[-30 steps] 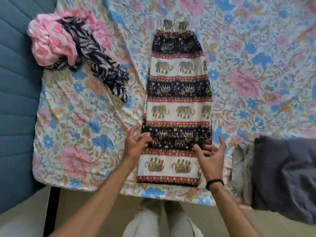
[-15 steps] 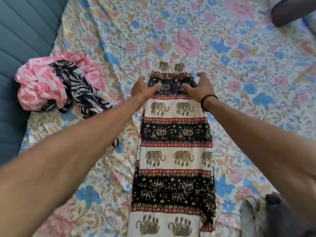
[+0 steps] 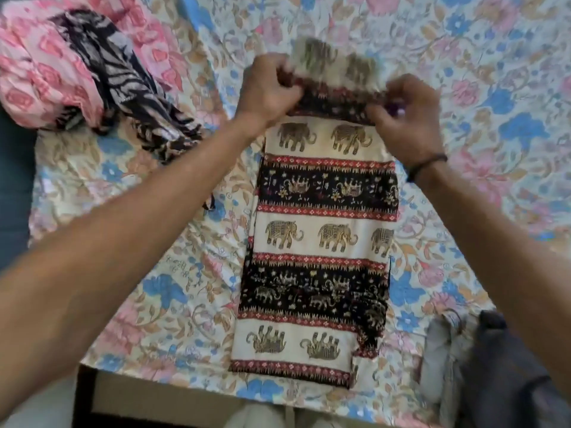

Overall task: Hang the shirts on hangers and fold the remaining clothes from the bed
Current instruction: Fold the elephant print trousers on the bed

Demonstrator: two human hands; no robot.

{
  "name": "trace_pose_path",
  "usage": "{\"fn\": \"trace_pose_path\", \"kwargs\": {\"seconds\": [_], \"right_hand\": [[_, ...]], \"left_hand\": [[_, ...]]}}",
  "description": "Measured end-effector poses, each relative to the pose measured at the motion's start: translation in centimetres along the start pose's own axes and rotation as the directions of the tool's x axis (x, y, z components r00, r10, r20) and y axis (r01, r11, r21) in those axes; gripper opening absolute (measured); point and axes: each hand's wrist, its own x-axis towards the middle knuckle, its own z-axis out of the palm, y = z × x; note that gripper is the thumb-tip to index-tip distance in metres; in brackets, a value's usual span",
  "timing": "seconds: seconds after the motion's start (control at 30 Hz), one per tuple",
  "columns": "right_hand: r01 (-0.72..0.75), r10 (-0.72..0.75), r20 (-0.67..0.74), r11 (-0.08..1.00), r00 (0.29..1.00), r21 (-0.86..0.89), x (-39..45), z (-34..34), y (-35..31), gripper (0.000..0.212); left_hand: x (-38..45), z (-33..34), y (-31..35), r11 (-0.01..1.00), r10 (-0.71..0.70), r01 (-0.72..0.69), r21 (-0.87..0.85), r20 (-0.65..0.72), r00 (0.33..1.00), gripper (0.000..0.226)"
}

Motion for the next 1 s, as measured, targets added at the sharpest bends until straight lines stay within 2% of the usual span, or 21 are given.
{"fn": "trace_pose_path", "kwargs": {"seconds": [0.07, 0.17, 0.23, 0.37, 0.47, 0.53, 0.6, 0.67, 0.73, 0.8, 0.87, 0.93, 1.0], "right_hand": [[0.148, -0.151, -0.02, 0.981, 0.988, -0.125, -4.6, -1.0, 2.3, 0.006], [0.209, -0.202, 0.054, 0.932, 0.978, -0.297, -10.2, 0.0, 5.7, 0.027], [0.251, -0.223, 0.118, 0.898, 0.968, -0.362, -12.4, 1.2, 7.2, 0.03], [0.25, -0.271, 0.01, 0.872, 0.962, -0.422, -15.5, 1.4, 8.1, 0.029], [0.221, -0.251, -0.005, 0.859, 0.968, -0.462, -17.7, 0.6, 8.6, 0.028], [0.215, -0.202, 0.081, 0.823, 0.976, -0.526, -18.3, 0.7, 9.0, 0.026], [0.196, -0.094, 0.202, 0.792, 0.975, -0.578, -19.1, 1.2, 8.9, 0.022], [0.156, -0.061, 0.187, 0.818, 0.98, -0.554, -20.8, 1.6, 8.5, 0.029], [0.158, -0.092, 0.15, 0.839, 0.984, -0.521, -22.7, 1.8, 8.0, 0.041], [0.22, -0.098, 0.245, 0.813, 0.965, -0.54, -24.0, 2.5, 7.7, 0.047], [0.252, -0.054, 0.334, 0.771, 0.941, -0.584, -24.8, 3.6, 7.6, 0.048], [0.228, -0.044, 0.322, 0.796, 0.946, -0.561, -24.6, 4.2, 7.1, 0.04], [0.184, -0.007, 0.338, 0.85, 0.941, -0.494, -24.3, 4.2, 6.5, 0.036]], "left_hand": [[-5.1, 0.1, -1.8, 0.993, 0.078, -0.079, 0.083, 0.007, 0.997, 0.011], [-12.6, 2.0, -5.7, 0.957, 0.15, -0.172, 0.235, 0.111, 0.982, 0.02], [-15.6, 3.5, -7.5, 0.935, 0.18, -0.21, 0.286, 0.13, 0.975, 0.022], [-18.1, 4.2, -7.8, 0.932, 0.196, -0.207, 0.296, 0.066, 0.978, 0.026], [-19.7, 3.5, -8.3, 0.917, 0.203, -0.213, 0.336, 0.066, 0.977, 0.017], [-20.3, 3.2, -9.3, 0.915, 0.164, -0.182, 0.36, 0.08, 0.983, 0.016], [-20.9, 2.9, -9.9, 0.923, 0.099, -0.107, 0.37, 0.04, 0.994, 0.018], [-21.6, 3.0, -9.7, 0.934, 0.022, -0.007, 0.356, -0.038, 0.999, 0.02], [-22.9, 3.5, -8.6, 0.926, 0.053, -0.03, 0.377, -0.05, 0.997, 0.019], [-24.3, 4.6, -7.6, 0.879, 0.193, -0.224, 0.422, 0.115, 0.974, 0.042], [-25.1, 6.3, -7.6, 0.775, 0.281, -0.407, 0.483, 0.313, 0.907, 0.055], [-24.9, 7.2, -8.0, 0.714, 0.267, -0.456, 0.531, 0.396, 0.879, 0.047], [-24.7, 7.1, -8.5, 0.699, 0.251, -0.445, 0.56, 0.391, 0.886, 0.042]]}}
